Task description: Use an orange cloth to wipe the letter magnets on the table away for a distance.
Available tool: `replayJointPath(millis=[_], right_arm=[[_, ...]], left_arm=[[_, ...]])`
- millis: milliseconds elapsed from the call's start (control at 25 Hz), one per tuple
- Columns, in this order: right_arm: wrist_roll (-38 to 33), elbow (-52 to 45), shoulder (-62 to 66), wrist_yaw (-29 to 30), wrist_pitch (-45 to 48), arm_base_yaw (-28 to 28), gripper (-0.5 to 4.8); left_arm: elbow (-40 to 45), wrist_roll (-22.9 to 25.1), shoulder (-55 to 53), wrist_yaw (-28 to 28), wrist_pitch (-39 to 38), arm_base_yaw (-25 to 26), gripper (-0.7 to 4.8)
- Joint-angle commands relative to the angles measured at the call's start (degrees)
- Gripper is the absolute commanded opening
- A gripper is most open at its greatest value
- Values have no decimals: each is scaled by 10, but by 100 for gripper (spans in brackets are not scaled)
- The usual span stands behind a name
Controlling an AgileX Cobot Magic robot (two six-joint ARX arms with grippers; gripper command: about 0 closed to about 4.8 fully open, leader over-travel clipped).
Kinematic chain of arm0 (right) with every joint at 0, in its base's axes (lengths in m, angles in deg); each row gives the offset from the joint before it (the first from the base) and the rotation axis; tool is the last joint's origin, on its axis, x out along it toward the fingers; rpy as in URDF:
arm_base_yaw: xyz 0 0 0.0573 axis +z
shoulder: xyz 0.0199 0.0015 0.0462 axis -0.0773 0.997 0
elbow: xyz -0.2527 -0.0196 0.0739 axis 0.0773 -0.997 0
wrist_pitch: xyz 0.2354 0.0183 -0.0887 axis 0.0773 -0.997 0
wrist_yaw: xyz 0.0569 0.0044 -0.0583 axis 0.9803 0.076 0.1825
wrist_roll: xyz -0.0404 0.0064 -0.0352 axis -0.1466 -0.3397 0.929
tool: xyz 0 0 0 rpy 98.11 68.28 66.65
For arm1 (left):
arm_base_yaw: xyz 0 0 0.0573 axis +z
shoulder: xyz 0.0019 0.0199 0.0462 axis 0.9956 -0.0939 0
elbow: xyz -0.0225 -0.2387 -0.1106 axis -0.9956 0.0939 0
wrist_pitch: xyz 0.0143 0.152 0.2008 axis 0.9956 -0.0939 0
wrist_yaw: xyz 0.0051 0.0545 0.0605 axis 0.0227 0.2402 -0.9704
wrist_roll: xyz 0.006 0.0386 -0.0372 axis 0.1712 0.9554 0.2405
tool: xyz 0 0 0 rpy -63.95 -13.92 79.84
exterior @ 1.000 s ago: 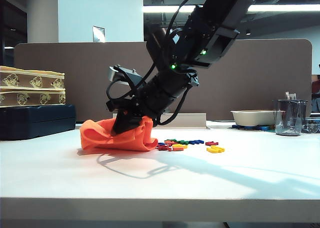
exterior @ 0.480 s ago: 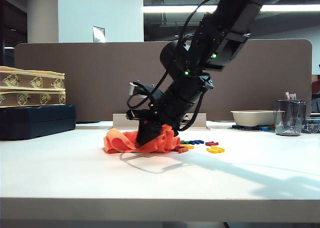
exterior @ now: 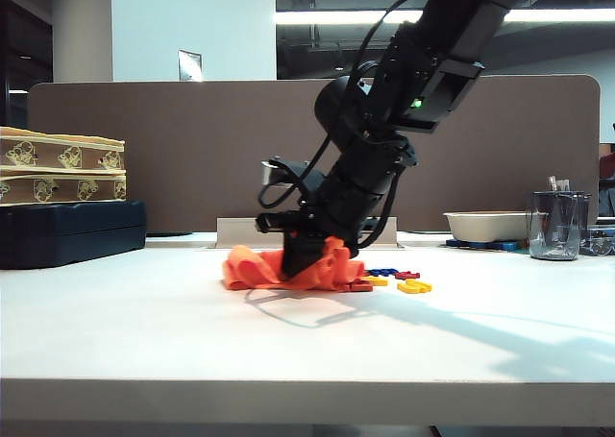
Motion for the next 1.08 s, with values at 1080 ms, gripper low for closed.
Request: replayJointPath(millis=[1080], right_arm=[[25,-4,1,-134,-151,-238,8]], left_arm=[[0,-2,0,0,3,0,-5]])
